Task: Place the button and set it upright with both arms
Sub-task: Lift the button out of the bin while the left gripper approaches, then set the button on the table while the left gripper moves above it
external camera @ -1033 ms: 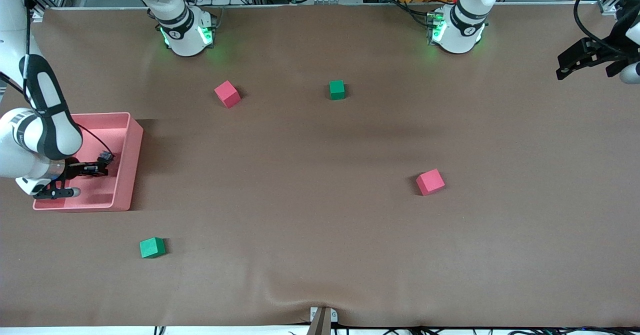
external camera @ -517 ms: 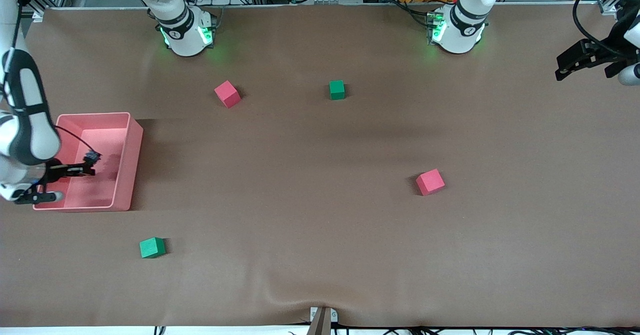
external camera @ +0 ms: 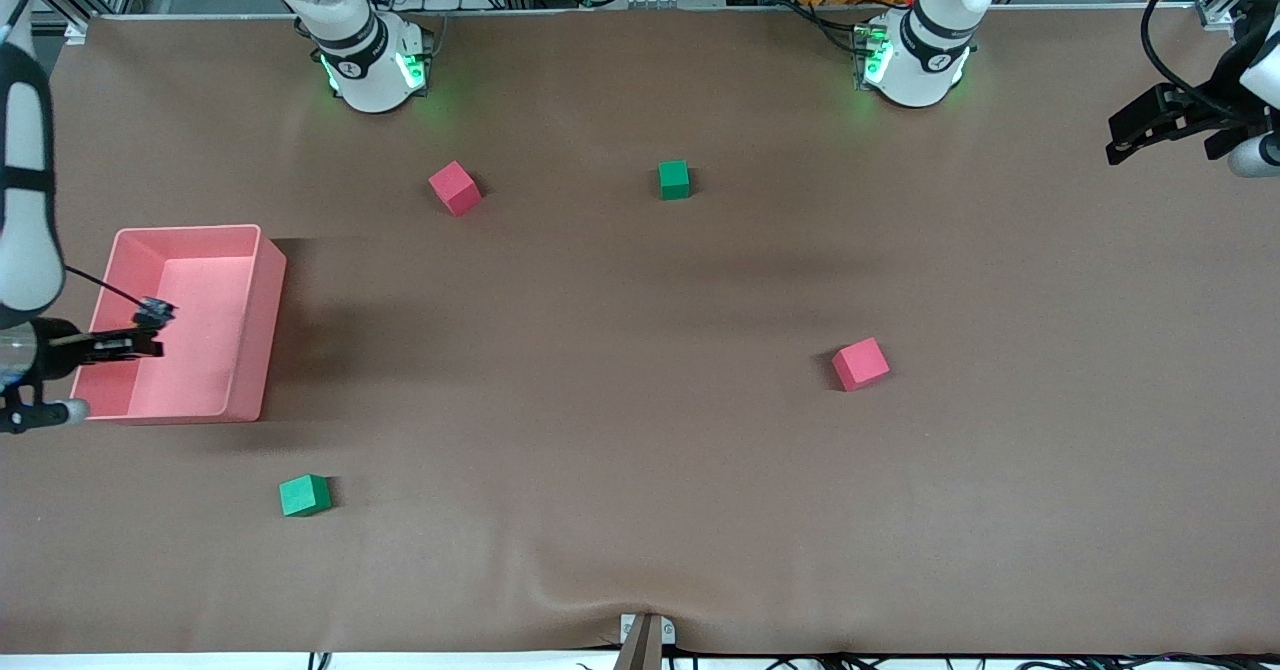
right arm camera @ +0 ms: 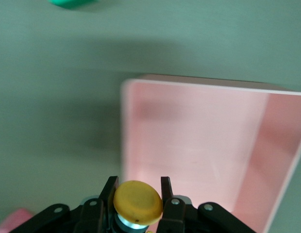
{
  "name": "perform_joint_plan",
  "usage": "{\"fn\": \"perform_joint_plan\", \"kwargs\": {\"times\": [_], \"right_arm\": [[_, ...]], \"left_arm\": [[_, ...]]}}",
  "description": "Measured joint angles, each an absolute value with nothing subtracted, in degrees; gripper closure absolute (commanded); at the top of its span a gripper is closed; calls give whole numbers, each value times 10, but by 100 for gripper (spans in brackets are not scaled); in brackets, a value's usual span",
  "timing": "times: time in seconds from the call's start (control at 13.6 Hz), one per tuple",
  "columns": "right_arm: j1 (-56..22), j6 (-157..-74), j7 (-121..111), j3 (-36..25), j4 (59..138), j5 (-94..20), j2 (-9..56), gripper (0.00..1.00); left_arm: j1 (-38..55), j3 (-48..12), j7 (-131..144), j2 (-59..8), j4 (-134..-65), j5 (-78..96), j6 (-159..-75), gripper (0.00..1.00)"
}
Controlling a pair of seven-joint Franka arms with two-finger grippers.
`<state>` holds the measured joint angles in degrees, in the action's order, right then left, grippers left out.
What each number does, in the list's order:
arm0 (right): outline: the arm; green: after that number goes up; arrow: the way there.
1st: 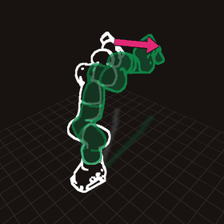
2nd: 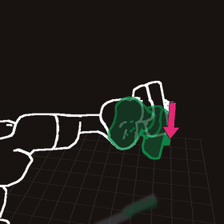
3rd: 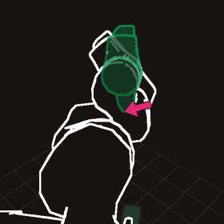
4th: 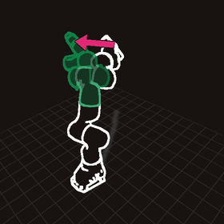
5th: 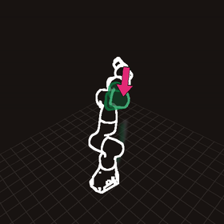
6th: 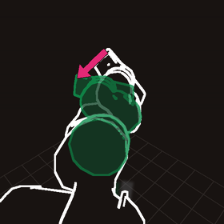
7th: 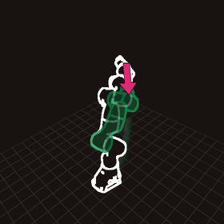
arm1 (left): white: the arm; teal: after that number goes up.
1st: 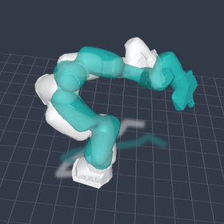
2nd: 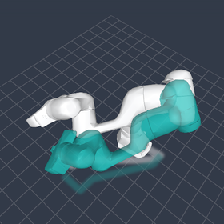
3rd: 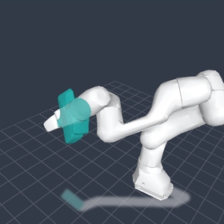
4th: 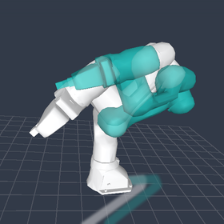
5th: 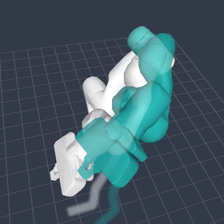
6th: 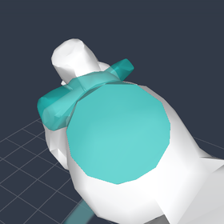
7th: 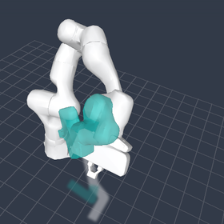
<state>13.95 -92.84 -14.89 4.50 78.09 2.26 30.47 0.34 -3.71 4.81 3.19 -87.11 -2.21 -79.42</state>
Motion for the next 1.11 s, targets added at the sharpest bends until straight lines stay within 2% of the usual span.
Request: {"fn": "perform_joint_plan", "kwargs": {"times": [0.22, 0.44, 0.89, 1.11], "right_arm": [[42, -900, -19, 50, 746, -11, 303, 100], [-42, -926, 55, 52, 736, -63, 313, 100], [-239, -1110, 177, 53, 716, -80, 396, 100], [-307, -1180, 229, 50, 703, -80, 447, 100]], "left_arm": [[10, -47, 48, 19, -871, -10, -796, 0], [18, -67, 49, -4, -872, -5, -814, 0], [31, -101, 66, -75, -873, 39, -875, 0], [77, -104, 130, -113, -874, 40, -918, 0]]}}
